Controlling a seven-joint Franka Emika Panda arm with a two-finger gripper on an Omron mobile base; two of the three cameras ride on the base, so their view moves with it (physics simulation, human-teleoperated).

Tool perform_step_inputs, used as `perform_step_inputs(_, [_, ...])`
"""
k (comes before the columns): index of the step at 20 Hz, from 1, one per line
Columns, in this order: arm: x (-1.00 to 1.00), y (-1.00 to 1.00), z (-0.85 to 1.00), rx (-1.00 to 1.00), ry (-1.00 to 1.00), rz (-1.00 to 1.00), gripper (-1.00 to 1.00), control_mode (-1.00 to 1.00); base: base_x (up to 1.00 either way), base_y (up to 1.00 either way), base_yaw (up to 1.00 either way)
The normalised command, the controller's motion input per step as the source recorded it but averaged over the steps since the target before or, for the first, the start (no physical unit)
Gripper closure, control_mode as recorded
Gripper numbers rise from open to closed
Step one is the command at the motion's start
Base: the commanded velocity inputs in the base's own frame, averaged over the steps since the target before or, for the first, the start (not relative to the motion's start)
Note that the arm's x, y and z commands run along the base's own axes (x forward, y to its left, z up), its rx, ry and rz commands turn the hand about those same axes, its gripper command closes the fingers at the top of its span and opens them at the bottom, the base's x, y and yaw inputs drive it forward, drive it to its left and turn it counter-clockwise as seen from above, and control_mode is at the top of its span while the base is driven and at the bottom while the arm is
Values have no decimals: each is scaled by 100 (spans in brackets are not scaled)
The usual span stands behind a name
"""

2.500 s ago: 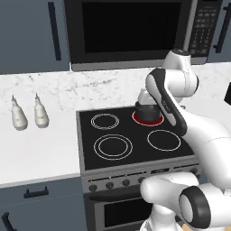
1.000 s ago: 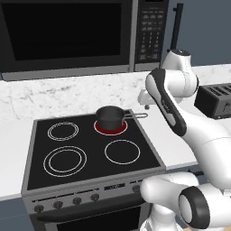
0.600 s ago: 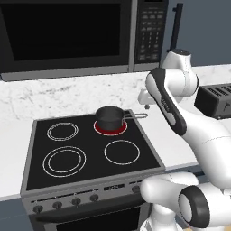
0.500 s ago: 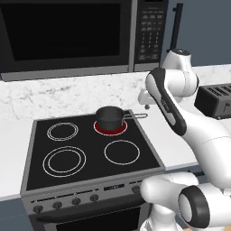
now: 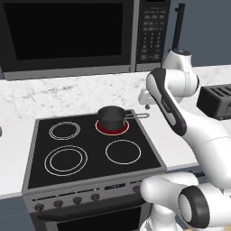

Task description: Turn off the rear right burner of the stove.

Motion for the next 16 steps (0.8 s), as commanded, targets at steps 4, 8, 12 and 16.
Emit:
perform_step_inputs(4, [0, 0, 0, 0, 0, 0, -100, 100, 1, 0, 12])
perform_step_inputs(8, [-5, 0, -3, 0, -2, 3, -100, -100, 0, 0, 2])
perform_step_inputs(12, [-38, 50, -10, -11, -1, 5, -100, -100, 0, 0, 0])
perform_step_inputs(16, [-46, 94, -5, -26, 0, 20, -100, -100, 0, 0, 0])
